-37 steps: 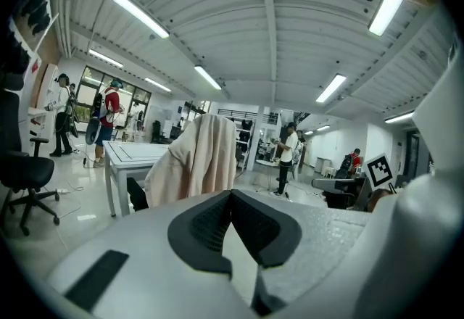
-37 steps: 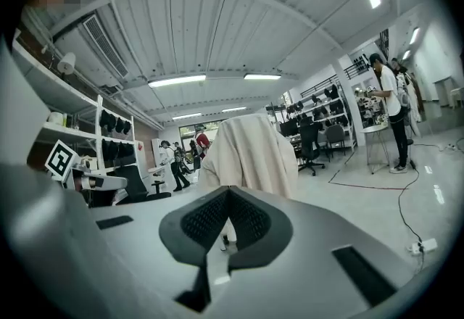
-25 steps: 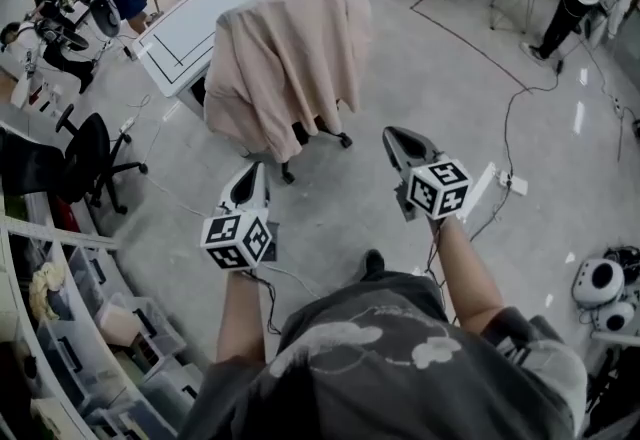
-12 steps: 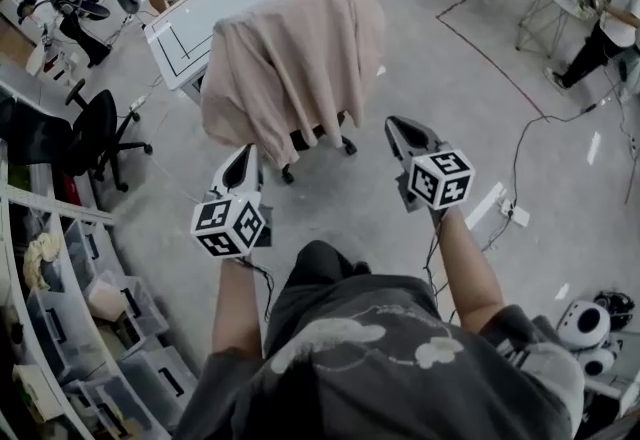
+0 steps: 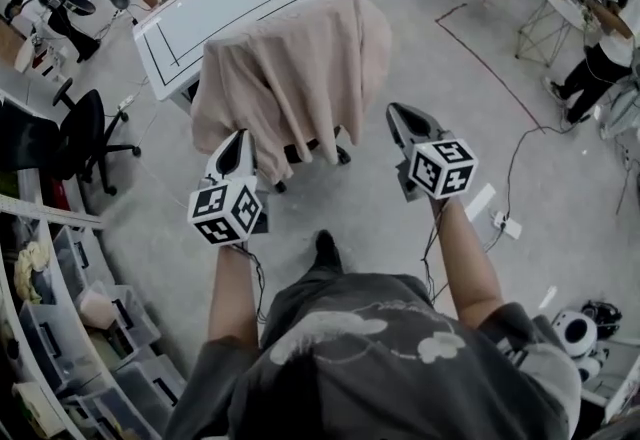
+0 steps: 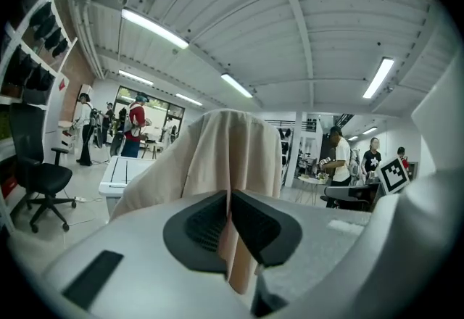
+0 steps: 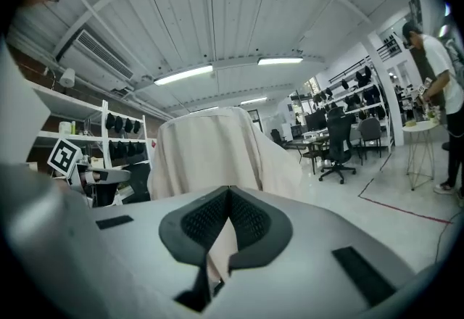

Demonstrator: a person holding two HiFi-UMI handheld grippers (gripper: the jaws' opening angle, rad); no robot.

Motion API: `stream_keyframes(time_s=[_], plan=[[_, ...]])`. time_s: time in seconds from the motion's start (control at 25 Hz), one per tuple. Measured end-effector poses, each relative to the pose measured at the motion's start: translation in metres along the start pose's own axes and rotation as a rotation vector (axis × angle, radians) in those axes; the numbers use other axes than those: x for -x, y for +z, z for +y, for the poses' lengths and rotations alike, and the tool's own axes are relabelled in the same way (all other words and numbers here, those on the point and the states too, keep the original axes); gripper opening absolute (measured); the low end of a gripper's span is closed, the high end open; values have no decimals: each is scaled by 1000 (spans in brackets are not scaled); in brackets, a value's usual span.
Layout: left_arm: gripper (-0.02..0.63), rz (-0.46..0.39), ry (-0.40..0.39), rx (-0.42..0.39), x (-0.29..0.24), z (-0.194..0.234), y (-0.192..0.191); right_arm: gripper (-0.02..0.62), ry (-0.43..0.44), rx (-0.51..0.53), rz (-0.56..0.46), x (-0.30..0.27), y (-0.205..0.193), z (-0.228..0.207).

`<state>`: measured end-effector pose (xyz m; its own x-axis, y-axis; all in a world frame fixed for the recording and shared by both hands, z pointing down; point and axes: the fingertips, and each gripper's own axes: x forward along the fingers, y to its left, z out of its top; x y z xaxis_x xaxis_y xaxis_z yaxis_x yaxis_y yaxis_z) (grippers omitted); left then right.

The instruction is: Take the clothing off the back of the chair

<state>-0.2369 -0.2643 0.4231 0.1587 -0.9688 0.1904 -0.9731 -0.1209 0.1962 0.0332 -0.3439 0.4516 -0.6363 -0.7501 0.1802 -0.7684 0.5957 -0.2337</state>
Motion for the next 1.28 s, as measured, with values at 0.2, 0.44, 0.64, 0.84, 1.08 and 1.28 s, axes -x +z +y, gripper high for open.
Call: stream_keyframes(time_s=[0.2, 0.44, 0.64, 0.84, 1.08, 1.28], plan=[[244, -37, 12, -116, -36, 11, 17, -8, 5, 16, 5, -48, 30, -15], [323, -51, 35, -127, -61, 31, 33, 192, 48, 24, 29, -94, 55, -19], [328, -41, -4, -107, -83, 43, 33, 351, 65, 26, 24, -127, 62, -23], [356, -34, -83, -103, -99, 38, 38, 399, 77, 48, 32, -151, 69, -28], [356, -5, -120, -103, -115, 33, 33, 402, 37, 68, 26, -157, 76, -42], [239, 4, -75, -114, -120, 43, 35, 400, 43, 60, 26, -159, 75, -43]])
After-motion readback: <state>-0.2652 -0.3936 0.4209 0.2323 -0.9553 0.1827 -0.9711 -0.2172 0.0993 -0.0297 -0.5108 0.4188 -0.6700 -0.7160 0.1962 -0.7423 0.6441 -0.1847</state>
